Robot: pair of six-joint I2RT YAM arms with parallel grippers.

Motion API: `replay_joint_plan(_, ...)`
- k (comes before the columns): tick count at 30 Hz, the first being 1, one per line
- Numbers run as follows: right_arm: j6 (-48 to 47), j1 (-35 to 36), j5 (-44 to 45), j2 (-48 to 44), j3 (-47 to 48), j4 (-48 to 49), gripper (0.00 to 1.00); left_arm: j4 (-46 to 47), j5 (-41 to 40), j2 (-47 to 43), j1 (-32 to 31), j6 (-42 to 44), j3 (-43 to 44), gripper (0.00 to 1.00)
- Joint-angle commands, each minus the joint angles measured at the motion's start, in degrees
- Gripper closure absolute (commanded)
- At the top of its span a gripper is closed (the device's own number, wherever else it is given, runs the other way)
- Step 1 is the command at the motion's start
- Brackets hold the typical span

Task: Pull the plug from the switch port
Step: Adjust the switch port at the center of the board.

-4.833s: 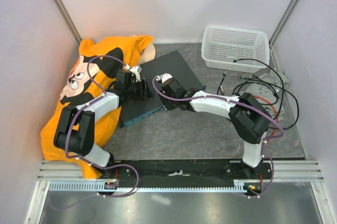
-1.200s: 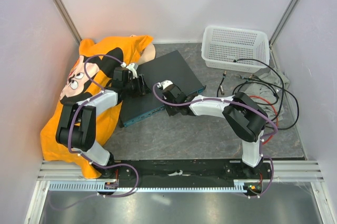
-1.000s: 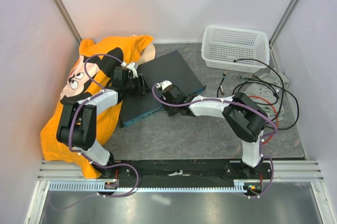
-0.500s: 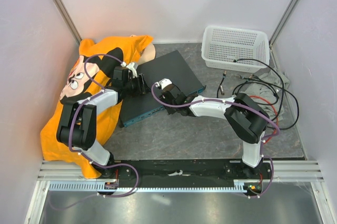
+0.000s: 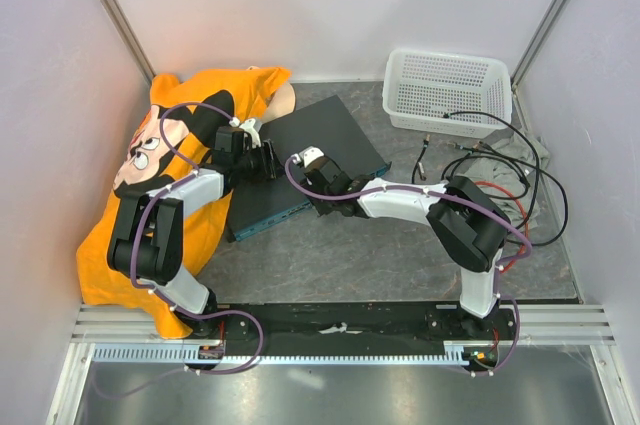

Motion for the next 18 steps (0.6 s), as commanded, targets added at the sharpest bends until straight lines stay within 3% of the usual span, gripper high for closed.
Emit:
replay_joint_plan(1,-0.74,0.08,1.60,-0.27,5.37,8.07,0.55,-5.06,-2.06,2.59,0.19,-0.13,-1.11,0.44)
replay_joint_plan(7,1.46,0.08,-1.12,-0.27,4.93,7.81,0.53,-5.06,-1.80,2.50,0.19,-0.13,-1.37,0.44)
replay_joint_plan(16,-0.82,-0.53,5.30,2.89,6.95,11.32,0.54,-4.71,-2.24,2.06,0.19,0.31,-1.99,0.44)
replay_joint_plan(18,-0.91,-0.97,5.04,2.72,6.86,11.50,0.59,-4.89,-2.50,1.71,0.19,0.58,-1.99,0.44)
